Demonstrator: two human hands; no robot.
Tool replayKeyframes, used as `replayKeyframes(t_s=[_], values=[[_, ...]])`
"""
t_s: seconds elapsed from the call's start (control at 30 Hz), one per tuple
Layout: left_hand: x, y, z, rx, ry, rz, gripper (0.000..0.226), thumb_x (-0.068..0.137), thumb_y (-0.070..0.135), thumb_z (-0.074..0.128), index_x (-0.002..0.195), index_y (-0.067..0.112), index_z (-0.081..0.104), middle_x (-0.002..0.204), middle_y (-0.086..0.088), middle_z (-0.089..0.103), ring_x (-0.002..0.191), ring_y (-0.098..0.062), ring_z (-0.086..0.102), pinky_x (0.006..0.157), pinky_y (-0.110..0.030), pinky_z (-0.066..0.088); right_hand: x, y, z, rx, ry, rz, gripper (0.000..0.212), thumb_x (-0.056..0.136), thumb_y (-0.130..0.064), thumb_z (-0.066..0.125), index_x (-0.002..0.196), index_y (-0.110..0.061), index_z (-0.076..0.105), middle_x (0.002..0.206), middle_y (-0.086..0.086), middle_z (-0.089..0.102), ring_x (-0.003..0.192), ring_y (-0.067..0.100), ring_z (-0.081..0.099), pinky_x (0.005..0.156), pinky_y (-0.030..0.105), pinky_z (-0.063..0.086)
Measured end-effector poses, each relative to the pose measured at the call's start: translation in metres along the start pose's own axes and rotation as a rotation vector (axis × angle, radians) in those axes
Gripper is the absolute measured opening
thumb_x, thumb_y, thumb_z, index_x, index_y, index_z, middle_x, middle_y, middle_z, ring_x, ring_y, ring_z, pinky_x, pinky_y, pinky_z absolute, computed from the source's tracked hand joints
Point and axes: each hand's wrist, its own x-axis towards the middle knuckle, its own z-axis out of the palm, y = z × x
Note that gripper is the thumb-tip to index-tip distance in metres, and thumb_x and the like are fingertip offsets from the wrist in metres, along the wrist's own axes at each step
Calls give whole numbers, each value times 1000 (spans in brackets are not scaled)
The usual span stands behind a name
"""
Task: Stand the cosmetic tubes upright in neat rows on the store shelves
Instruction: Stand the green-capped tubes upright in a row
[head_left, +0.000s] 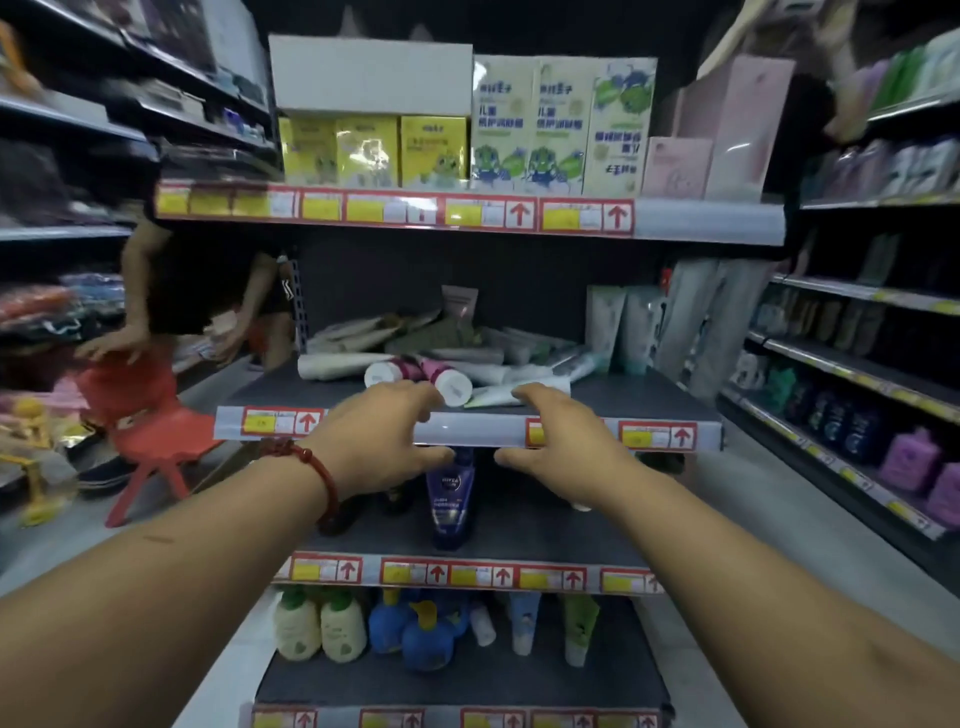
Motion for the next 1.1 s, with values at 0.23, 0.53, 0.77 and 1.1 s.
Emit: replayKeyframes(t_s=[0.23, 0.53, 0.77, 1.1], values=[[47, 10, 5, -25, 24, 6, 53, 87, 56, 66, 129, 27, 55, 124, 7, 62, 114, -14, 58, 94, -34, 50, 31, 39, -15, 59, 42, 45, 70, 86, -44, 70, 146, -26, 38, 151, -3, 41, 135, 18, 43, 107, 34, 41], [120, 39, 36, -14, 66, 56, 44, 90, 51, 60, 126, 25, 58, 122, 3, 61, 113, -20, 56, 95, -38, 48, 67, 109, -23, 23, 134, 125, 48, 92, -34, 63, 137, -20, 51, 137, -1, 53, 122, 18, 52, 97, 28, 42], [182, 50, 53, -26, 47, 66, 25, 95, 33, 56, 113, 18, 64, 113, -6, 65, 104, -29, 61, 84, -38, 51, 103, 149, -18, -23, 97, 142, 44, 89, -19, 63, 132, -20, 55, 128, 5, 57, 115, 24, 56, 93, 31, 45], [294, 49, 96, 50, -225, 74, 25, 98, 23, 55, 118, 10, 63, 120, -10, 65, 104, -28, 62, 85, -29, 49, 189, 179, 12, -284, -89, -17, 62, 85, -5, 59, 142, -24, 45, 149, 5, 43, 130, 29, 47, 99, 43, 49]])
